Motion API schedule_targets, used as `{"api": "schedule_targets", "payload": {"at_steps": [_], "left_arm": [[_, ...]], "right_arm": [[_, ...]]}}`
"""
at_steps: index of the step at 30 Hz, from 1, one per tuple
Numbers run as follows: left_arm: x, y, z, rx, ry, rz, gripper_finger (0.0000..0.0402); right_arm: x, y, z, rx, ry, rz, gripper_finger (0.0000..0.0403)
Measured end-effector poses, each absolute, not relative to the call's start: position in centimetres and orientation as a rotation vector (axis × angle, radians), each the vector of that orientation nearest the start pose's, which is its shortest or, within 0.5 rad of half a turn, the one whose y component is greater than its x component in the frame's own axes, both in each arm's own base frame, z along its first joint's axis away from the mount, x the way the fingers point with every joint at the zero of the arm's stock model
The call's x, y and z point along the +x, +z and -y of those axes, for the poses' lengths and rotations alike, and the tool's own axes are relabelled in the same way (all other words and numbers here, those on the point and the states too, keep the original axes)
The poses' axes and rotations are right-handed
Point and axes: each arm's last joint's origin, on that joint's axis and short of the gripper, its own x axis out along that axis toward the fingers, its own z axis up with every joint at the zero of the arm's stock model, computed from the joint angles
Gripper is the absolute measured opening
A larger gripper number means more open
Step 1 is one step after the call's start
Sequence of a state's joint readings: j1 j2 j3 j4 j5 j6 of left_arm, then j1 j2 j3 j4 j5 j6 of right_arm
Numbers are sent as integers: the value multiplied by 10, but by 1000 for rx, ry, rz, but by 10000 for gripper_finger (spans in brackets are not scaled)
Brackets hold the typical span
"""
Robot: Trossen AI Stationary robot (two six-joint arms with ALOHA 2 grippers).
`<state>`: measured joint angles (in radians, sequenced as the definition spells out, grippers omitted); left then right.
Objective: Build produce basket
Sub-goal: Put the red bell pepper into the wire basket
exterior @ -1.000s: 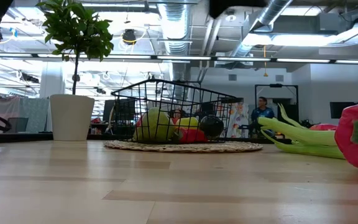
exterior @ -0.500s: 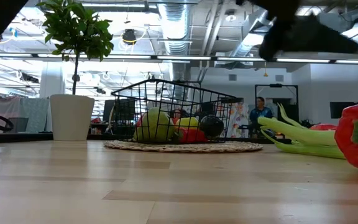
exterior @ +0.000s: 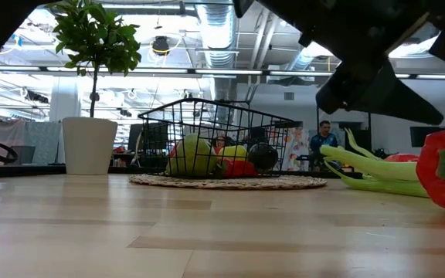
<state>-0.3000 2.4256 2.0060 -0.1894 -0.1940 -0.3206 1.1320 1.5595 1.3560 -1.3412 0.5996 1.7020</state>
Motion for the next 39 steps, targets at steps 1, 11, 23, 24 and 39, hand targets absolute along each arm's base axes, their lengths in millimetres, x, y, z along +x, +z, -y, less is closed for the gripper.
{"api": "schedule_targets", "payload": {"at_steps": [1,11,23,24,39], "left_arm": [[524,177,156,-163,-7,-597,316],[521,172,173,-202,-40,-586,316],[517,137,180,-192,35,-698,316],[516,138,179,-198,49,-702,316],[519,140,176,-212,59,-678,316]], "right_arm": [[130,285,-239,360,-452,-924,291],[132,285,-240,376,-445,-916,291],[133,285,-243,402,-432,-910,291],[133,285,-243,401,-432,-910,291],[133,285,-243,411,-435,-904,291]]}}
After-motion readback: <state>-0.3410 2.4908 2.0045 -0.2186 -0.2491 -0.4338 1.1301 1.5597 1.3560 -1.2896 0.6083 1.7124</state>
